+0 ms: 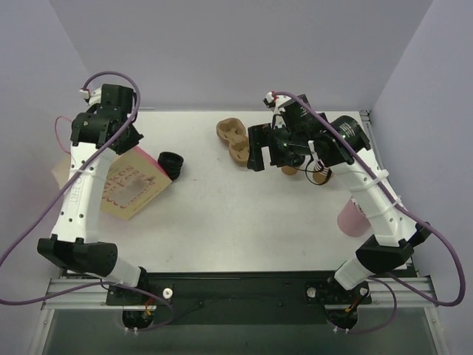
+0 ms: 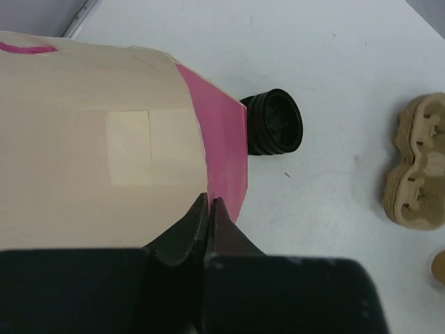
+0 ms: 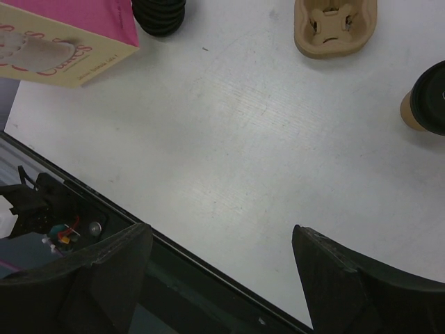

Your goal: Pack the takeout coffee

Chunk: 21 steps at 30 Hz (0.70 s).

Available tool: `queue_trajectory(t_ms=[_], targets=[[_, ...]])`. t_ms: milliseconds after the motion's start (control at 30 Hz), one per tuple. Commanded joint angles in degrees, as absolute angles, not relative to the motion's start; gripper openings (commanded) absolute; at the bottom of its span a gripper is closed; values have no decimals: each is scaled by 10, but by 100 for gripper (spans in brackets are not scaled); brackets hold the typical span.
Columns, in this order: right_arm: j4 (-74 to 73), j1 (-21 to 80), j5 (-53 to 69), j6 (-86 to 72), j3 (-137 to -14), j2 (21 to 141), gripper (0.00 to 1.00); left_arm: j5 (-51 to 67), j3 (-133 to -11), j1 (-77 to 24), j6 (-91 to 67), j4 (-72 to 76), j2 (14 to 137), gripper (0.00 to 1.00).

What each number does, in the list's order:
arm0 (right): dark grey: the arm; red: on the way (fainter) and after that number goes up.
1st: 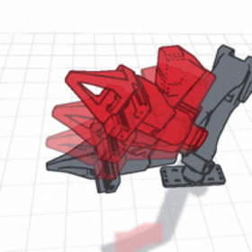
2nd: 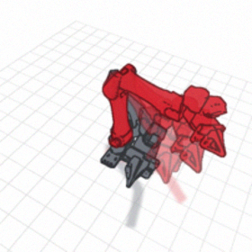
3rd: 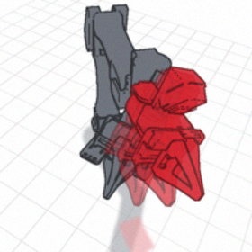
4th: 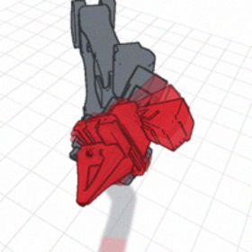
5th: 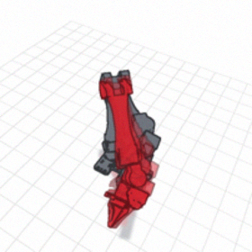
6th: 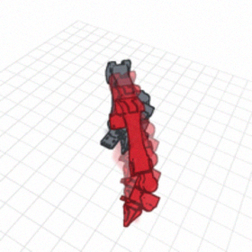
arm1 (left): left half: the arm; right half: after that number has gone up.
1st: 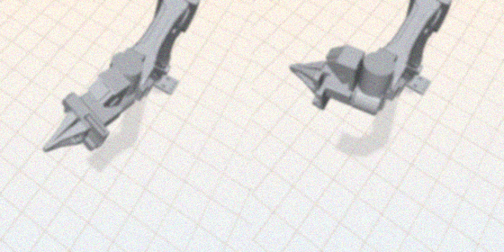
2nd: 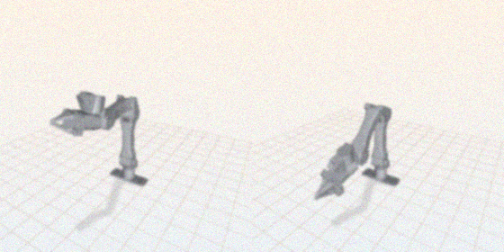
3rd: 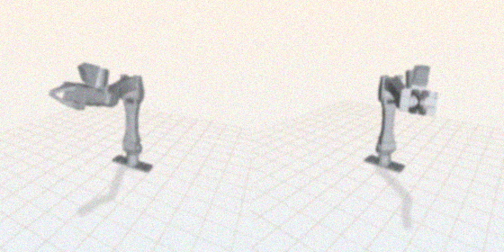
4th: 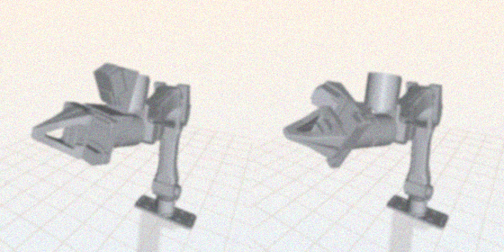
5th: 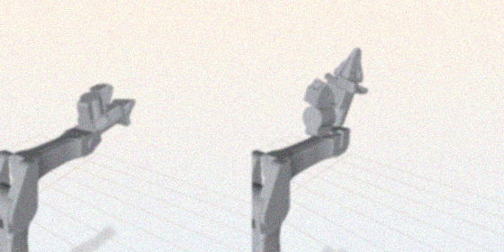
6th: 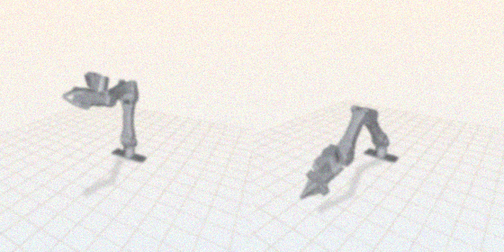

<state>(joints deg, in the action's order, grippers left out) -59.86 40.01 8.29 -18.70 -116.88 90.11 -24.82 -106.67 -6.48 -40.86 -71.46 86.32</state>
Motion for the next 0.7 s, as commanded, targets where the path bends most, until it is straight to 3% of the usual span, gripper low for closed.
queue_trajectory(t_ms=[0, 200, 667], targets=[[-630, 392, 65, -211, -1173, 863, 84, -292, -1133, -138, -362, -796, 821, 0], [-627, 374, 54, -216, -1139, 819, 84, -291, -1198, -227, -361, -879, 822, 0], [-621, 341, 12, -242, -1047, 737, 84, -307, -1129, -441, -432, -868, 842, 0]])
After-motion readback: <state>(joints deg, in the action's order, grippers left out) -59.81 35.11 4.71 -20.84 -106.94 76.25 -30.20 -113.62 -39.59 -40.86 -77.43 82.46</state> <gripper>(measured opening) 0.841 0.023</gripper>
